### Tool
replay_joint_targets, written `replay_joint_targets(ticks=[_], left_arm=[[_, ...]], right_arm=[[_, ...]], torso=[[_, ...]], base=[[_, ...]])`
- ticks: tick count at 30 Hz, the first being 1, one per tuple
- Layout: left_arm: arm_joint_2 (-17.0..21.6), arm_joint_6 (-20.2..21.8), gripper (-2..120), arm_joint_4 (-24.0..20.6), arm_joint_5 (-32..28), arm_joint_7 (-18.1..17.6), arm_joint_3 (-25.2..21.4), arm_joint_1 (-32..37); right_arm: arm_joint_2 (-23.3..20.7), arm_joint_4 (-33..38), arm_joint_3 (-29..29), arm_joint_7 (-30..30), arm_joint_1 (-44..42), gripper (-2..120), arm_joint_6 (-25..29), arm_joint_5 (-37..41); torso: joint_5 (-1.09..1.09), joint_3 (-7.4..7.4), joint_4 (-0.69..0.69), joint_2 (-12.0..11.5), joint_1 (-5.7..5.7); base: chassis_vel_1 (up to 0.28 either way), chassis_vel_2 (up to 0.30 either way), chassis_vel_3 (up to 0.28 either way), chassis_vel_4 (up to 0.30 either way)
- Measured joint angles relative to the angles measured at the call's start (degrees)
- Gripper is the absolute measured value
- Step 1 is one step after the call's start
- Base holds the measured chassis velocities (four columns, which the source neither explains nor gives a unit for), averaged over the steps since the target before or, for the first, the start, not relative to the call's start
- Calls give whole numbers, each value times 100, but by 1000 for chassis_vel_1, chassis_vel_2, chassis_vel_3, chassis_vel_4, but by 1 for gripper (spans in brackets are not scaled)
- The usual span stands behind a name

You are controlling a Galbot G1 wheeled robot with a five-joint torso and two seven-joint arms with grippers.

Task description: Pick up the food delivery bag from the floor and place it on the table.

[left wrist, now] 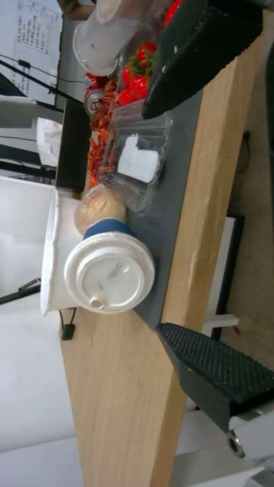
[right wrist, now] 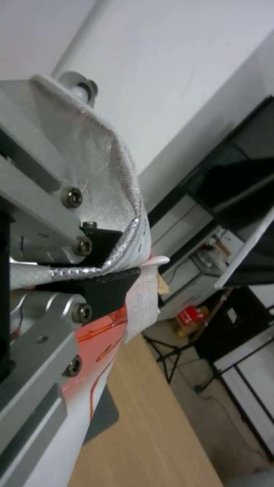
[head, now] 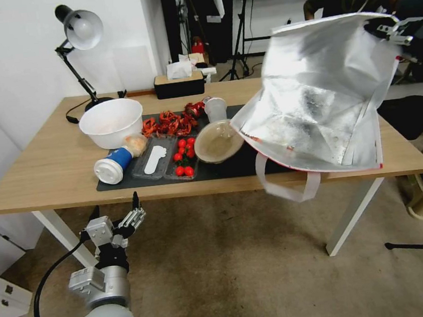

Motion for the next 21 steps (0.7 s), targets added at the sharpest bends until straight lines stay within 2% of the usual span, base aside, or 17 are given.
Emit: replay_joint_targets(ticks=[12,21], left_arm=[[-109,-22,100,9,192,9,31,108],[-145,-65,100,-32,296,15,18,189]], right_arm=[[62,-786,-439,-59,-101,0,-226,-315],[61,-1015,-682,112,-83,0,-344,-523]], torso=[[1,0,0,0,0],[1,0,0,0,0]], base=[[0,0,0,0],[0,0,0,0]])
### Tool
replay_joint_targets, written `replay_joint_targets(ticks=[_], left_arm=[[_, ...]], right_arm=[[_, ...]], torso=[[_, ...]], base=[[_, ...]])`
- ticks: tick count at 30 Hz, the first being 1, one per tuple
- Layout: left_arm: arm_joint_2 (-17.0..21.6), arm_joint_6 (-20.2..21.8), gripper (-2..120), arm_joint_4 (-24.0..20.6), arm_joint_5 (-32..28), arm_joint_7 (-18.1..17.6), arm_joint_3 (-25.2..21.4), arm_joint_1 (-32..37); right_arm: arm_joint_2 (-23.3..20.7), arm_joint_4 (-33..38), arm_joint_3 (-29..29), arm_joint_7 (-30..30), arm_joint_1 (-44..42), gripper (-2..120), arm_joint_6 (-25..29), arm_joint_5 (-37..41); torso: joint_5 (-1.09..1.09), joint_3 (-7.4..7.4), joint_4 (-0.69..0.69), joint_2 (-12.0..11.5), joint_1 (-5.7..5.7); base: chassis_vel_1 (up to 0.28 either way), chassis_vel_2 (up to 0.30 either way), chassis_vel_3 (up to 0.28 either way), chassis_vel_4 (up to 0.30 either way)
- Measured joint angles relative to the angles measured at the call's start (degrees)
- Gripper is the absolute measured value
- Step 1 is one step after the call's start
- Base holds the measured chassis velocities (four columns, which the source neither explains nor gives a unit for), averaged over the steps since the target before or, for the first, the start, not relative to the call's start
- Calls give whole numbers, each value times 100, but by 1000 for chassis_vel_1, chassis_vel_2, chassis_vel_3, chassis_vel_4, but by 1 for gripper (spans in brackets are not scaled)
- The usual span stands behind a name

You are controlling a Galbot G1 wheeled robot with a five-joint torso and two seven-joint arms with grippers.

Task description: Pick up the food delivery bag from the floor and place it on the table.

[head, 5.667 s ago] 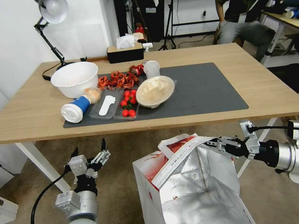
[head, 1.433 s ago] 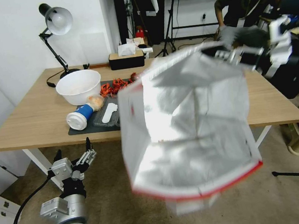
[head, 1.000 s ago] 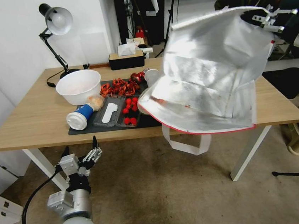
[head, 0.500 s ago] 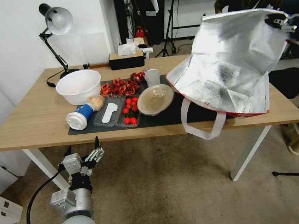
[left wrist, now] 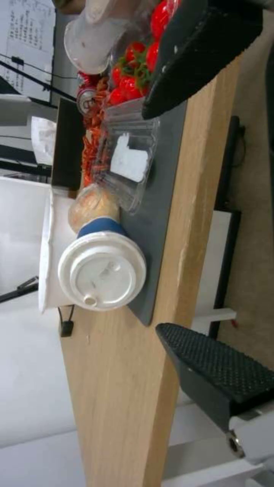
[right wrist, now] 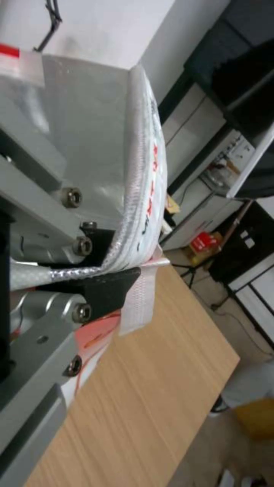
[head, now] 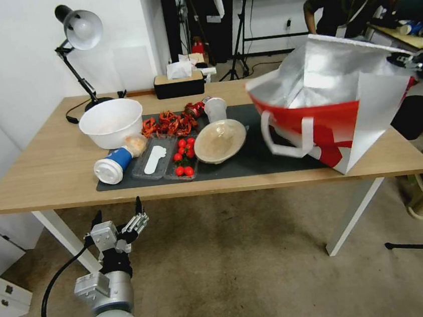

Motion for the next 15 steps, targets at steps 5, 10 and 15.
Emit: replay_joint_targets(ticks=[5,10,15], left_arm=[[-26,-24,100,-3,51,3,-4,30],[-68,-62,100,-1,149,15,37,47],[-60,-69,100,-14,155,19,32,55]], right_arm=[[26,-58,-20,151,33,0,17,-52],[59,-180,-22,300,100,0,66,-34],[153,-206,-237,445,240,0,61,-33]], torso=[[0,0,0,0,0],[0,0,-1,0,0],[-4,-1,-1,1,0]], base=[[0,0,0,0],[0,0,0,0],[0,0,0,0]])
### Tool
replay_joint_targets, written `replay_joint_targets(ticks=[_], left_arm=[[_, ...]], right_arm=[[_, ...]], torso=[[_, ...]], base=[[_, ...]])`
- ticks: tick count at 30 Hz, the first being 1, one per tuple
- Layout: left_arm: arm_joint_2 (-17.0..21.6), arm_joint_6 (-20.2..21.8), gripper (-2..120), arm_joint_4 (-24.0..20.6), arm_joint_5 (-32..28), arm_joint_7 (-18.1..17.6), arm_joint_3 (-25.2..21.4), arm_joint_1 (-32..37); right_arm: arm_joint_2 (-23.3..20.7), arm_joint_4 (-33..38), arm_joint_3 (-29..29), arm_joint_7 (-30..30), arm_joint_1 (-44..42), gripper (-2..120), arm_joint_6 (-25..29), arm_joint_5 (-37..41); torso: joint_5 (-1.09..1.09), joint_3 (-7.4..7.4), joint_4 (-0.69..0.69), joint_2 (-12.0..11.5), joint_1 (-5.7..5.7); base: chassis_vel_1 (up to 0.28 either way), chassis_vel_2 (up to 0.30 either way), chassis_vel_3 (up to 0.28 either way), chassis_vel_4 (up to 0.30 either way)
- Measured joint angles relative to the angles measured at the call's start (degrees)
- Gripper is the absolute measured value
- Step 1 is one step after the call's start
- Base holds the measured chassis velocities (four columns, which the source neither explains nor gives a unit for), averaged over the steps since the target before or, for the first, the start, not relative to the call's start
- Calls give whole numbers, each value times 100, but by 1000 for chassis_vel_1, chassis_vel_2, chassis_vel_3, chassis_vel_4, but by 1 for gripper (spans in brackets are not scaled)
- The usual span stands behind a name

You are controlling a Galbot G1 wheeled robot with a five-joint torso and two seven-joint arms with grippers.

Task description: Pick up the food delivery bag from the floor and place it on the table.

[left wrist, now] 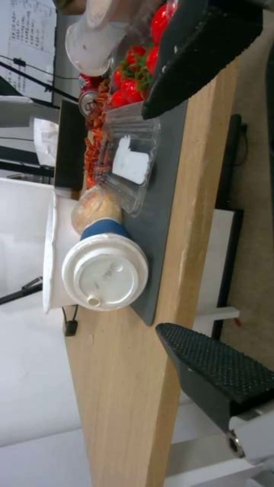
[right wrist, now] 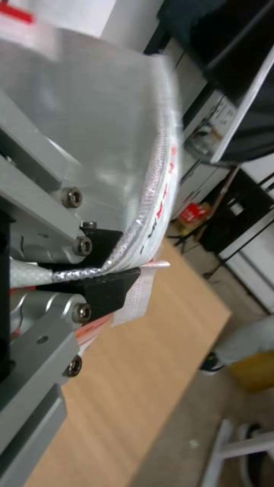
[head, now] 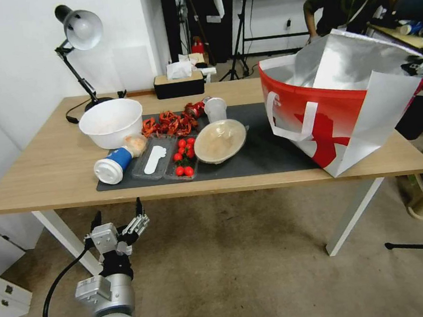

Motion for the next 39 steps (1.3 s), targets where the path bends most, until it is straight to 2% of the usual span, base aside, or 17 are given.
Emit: replay_joint_targets(ticks=[1,3,4,5,8,13,17,20,31,34,37,38,39], left_arm=[[9,-1,100,-19,-4,1,-14,8],[9,-1,100,-19,-4,1,-14,8],[12,-9,100,-39,-6,0,-31,36],[12,-9,100,-39,-6,0,-31,36],[12,-16,100,-93,-4,-2,-58,82],[1,-20,100,-118,20,-2,-72,110],[-21,-36,100,-118,58,-4,-59,116],[-41,-40,100,-113,92,-5,-29,110],[-49,-40,100,-108,130,-6,12,97],[-49,-44,100,-105,140,-6,13,104],[-44,-47,100,-105,143,-6,15,107],[-44,-47,100,-105,143,-6,15,107],[-42,-49,100,-106,144,-6,16,111]], right_arm=[[123,-2,-393,72,363,0,-37,-10],[123,-2,-393,72,363,0,-37,-10],[298,-19,-1068,127,1069,0,-38,-110],[298,-19,-1068,127,1069,0,-38,-110],[601,-119,-2017,227,1957,0,-25,-322],[808,-227,-2508,356,2534,0,7,-449],[812,-234,-2497,357,2552,0,-14,-431],[689,-226,-2259,311,2370,0,-48,-383],[427,-221,-1849,110,2089,0,-56,-352],[383,-220,-1789,66,2045,7,-55,-378],[316,-200,-1678,-5,1966,22,-55,-424],[316,-200,-1678,-5,1966,22,-55,-424],[292,-199,-1657,-16,1956,28,-51,-453]], torso=[[10,1,-2,-1,0],[10,1,-2,-1,0],[1,0,0,0,0],[1,0,0,0,0],[3,1,3,0,0],[4,1,1,-1,0],[4,1,2,0,0],[3,1,-1,0,0],[4,1,1,-1,0],[5,1,1,-1,0],[4,1,1,0,0],[4,1,1,0,0],[5,1,1,-1,0]], base=[[0,0,0,0],[0,0,0,0],[0,0,0,0],[0,0,0,0],[0,0,0,0],[0,0,0,0],[0,0,0,0],[0,0,0,0],[0,0,0,0],[0,0,0,0],[0,0,0,0],[0,0,0,0],[0,0,0,0]])
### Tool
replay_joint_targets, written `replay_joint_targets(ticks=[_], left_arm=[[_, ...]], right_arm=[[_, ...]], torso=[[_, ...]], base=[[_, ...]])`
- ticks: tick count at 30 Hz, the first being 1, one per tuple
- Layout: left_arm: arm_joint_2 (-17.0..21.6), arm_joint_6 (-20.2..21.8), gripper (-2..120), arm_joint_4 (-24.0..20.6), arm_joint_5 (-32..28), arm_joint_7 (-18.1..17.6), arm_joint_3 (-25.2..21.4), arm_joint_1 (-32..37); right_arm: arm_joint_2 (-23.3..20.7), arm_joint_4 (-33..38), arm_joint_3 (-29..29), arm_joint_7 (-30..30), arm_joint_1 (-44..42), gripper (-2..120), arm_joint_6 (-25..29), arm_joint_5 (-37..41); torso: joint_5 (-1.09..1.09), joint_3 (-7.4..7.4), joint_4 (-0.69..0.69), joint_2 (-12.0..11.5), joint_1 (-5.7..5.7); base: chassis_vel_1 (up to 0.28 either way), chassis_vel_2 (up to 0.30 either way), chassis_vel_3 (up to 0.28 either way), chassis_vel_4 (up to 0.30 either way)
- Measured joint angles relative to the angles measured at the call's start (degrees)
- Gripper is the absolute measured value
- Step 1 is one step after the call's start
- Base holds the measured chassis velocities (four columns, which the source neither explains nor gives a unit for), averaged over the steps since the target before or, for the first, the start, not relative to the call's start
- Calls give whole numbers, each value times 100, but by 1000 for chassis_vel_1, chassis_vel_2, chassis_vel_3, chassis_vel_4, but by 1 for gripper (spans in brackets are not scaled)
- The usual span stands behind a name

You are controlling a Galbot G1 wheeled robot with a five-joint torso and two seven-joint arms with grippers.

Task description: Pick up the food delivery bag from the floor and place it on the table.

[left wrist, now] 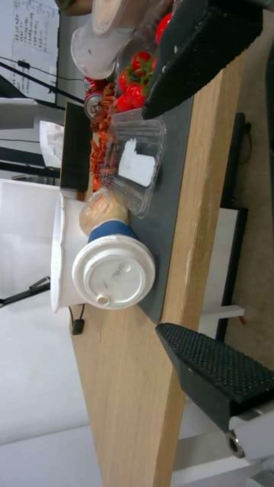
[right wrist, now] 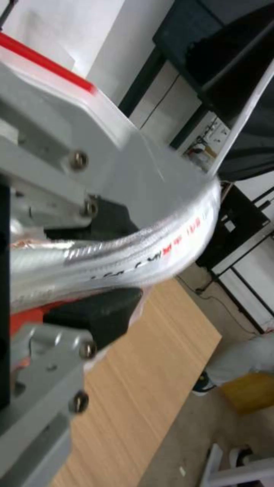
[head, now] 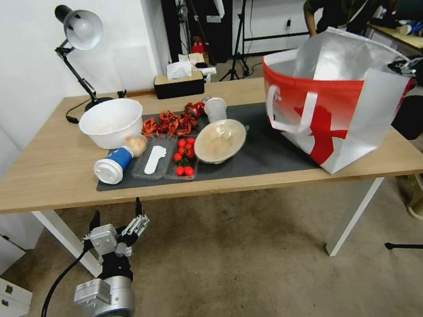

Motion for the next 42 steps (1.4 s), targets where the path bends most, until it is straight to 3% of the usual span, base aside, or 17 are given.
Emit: replay_joint_targets(ticks=[9,12,17,19,25,32,42], left_arm=[[5,-24,100,0,8,3,1,14],[-4,-34,100,0,31,5,1,20],[-5,-45,100,-6,40,7,-2,33],[3,-46,100,-25,30,11,-24,34],[18,-46,100,-51,5,12,-42,33],[33,-45,100,-76,-34,9,-66,32],[34,-33,100,-174,-90,162,-134,26]], right_arm=[[-118,-26,169,-95,-131,59,39,-232],[-161,-20,305,-222,-265,73,86,-493],[-197,-8,386,-376,-380,86,187,-735],[-216,15,470,-521,-487,98,228,-975],[-255,73,687,-788,-785,100,228,-1416],[-261,196,589,-1521,-881,100,446,-2700],[-218,777,469,-2245,-998,100,861,-3252]], torso=[[0,0,0,0,0],[0,0,0,0,0],[0,0,0,0,0],[0,0,0,0,0],[-1,0,-1,0,0],[0,0,0,0,0],[-1,0,0,0,0]], base=[[0,0,0,0],[0,0,0,0],[0,0,0,0],[0,0,0,0],[0,0,0,0],[0,0,0,0],[0,0,0,0]])
